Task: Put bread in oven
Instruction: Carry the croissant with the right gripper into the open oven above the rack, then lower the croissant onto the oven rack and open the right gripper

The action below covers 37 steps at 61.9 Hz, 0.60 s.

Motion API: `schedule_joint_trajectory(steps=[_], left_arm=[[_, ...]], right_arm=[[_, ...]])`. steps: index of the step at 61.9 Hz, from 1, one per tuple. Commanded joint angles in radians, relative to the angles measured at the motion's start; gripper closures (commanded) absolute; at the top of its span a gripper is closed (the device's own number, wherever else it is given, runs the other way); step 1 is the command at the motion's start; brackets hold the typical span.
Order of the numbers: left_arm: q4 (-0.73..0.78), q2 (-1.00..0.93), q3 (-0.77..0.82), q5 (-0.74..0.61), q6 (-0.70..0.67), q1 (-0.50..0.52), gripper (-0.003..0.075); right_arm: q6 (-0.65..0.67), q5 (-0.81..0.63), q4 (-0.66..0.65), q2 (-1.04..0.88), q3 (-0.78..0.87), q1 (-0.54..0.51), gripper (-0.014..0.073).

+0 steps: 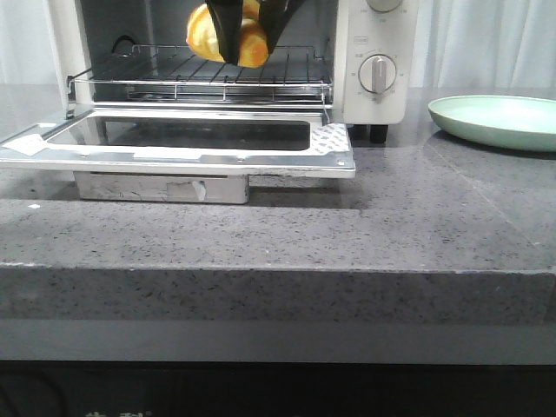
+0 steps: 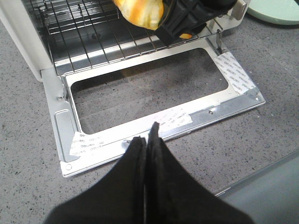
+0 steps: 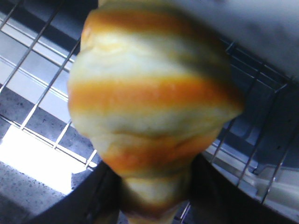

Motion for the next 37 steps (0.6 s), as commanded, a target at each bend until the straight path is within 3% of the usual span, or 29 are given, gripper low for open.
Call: schedule_joint_trajectory(steps=[1,18,30,37], left_arm=[[0.009,-0.011,-0.027,-0.072,-0.009,-0.004,0.0738],[0.004,-0.011,-0.027,-0.072,-0.009,-0.004,0.0738],[0.002,-0.011,-0.027,-0.072,-0.009,-0.004,0.0738],[0.002,-0.011,-0.027,-0.072,-0.009,-0.004,0.0738]], right_arm=[[0.0,-0.073,-0.043,-0.062,-0.038,-0.007,0.0538],[0.0,-0.089,-0.06,-0.062,-0.038,-0.007,0.0494],[0.0,-0.096,-0.07,-0.061,-0.038,-0.011,0.0164],[0.0,-0.086,-0.066,-0.06,-0.038,-0.016,0.0047]])
